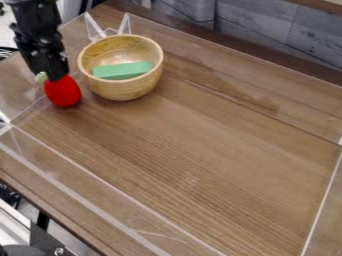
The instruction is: Move the red fruit to the right
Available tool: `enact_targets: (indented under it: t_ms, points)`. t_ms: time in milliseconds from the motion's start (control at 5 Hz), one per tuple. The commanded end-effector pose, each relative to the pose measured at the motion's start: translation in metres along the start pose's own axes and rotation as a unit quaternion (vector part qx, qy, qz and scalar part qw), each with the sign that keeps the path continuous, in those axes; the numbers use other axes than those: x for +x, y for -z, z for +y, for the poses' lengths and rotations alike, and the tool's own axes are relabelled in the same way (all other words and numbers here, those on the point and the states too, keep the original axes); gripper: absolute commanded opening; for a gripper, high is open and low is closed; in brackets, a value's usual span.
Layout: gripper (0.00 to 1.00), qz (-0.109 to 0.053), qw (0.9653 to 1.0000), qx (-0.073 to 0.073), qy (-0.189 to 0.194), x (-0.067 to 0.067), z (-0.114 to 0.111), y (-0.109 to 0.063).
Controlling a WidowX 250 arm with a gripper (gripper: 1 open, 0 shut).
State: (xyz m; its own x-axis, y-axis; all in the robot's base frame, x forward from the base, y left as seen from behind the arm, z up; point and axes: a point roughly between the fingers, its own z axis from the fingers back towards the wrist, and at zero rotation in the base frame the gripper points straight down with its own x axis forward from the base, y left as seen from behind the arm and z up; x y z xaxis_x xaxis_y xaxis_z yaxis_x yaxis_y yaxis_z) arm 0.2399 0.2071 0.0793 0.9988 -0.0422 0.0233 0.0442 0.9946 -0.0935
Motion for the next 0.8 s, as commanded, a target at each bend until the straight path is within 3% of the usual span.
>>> enact_targets:
  t_ms: [0,200,400,600]
  points:
    - [0.0,-0.015,0.9997,0.013,0.011,0.008,0.007,-0.011]
    - [0.0,-0.011,0.9996,0.01,0.022,0.013,0.007,-0.009]
    - [1.0,-0.008,0.9997,0.001,0.025,0.017,0.007,0.001]
    - [1.0,-0.009,0.9996,-0.011,0.024,0.02,0.009,0.009]
